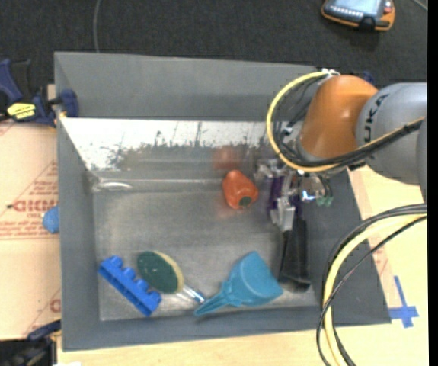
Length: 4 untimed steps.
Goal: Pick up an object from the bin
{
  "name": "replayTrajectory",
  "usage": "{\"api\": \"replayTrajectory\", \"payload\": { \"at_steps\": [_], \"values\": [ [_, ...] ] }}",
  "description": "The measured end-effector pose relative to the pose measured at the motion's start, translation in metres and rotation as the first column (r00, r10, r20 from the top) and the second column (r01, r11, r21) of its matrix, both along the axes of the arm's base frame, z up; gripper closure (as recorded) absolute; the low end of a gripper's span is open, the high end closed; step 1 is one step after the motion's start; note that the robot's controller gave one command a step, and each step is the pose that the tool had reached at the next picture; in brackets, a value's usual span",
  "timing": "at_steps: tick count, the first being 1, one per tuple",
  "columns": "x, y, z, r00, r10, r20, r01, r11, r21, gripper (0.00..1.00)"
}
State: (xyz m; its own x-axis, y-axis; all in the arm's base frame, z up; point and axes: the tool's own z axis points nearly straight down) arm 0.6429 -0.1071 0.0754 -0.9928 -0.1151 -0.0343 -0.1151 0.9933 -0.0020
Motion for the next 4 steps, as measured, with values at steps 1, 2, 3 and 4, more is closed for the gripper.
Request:
{"api": "replayTrajectory", "payload": {
  "at_steps": [1, 2, 3, 4],
  "values": [
    [0.0, -0.008, 0.001, 0.997, -0.077, -0.002, 0.077, 0.997, 0.01, 0.0],
    [0.01, 0.002, 0.001, 0.998, -0.058, -0.003, 0.058, 0.998, 0.003, 0.0],
    [0.006, -0.008, 0.001, 0.993, -0.118, 0.003, 0.118, 0.993, 0.013, 0.0],
    [0.001, -0.014, 0.008, 0.971, -0.24, 0.01, 0.24, 0.97, 0.022, 0.0]
  ]
}}
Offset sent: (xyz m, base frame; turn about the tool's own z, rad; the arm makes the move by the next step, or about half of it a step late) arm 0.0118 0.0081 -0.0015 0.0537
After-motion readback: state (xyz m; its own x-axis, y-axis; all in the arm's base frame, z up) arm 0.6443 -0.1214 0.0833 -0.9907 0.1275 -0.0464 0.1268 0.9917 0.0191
